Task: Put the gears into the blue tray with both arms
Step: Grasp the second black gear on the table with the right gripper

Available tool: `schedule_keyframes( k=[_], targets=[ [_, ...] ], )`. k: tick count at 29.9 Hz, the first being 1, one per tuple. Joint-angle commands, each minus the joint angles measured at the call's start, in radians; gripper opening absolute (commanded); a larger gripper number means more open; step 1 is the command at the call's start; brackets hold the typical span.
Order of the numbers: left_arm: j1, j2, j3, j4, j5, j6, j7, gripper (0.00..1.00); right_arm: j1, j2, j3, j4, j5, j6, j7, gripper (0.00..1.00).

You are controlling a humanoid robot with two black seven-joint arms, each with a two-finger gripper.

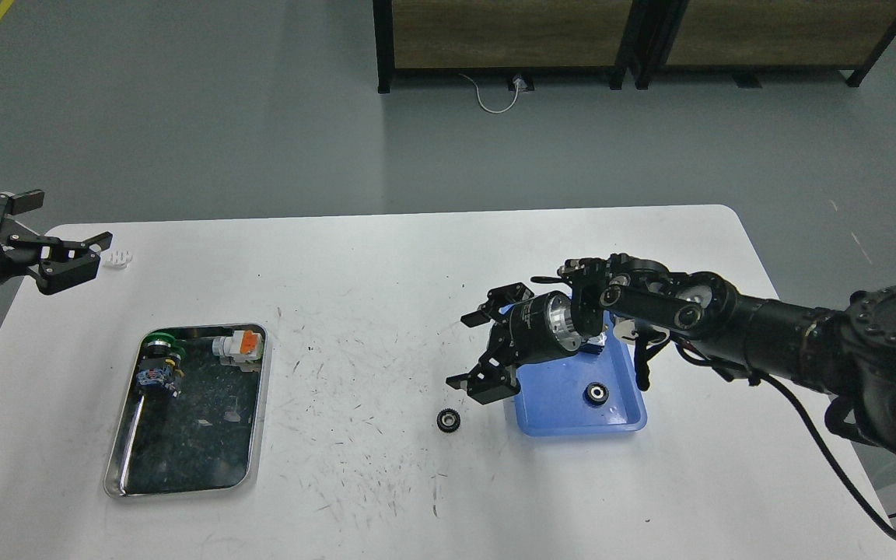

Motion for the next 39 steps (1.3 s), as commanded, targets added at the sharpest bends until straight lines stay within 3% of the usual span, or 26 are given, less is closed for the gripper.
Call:
schedule_keyframes(
  k=[1, 12, 26, 39],
  targets=[
    [0.0, 0.018, -0.003, 0.0, -0.004, 0.001, -0.001, 0.98, 0.0, 0.034, -0.024, -0.004, 0.01, -0.005, -0.001, 1.0],
    [0.0, 0.04, -0.024, 0.0, -0.018, -0.001, -0.001, 0.98, -0.057, 0.081, -0.052, -0.002, 0.087, -0.145, -0.041, 0.99],
    [0.0, 0.063, -0.029, 0.002, -0.018, -0.002, -0.003, 0.98, -0.055, 0.124, -0.108, -0.002, 0.088, -0.148, -0.058, 0.99],
    [0.002, 0.063, -0.029, 0.003, -0.016, -0.002, -0.001, 0.98, -0.057, 0.109, -0.141, 0.001, 0.076, -0.136, -0.057, 0.92]
  ],
)
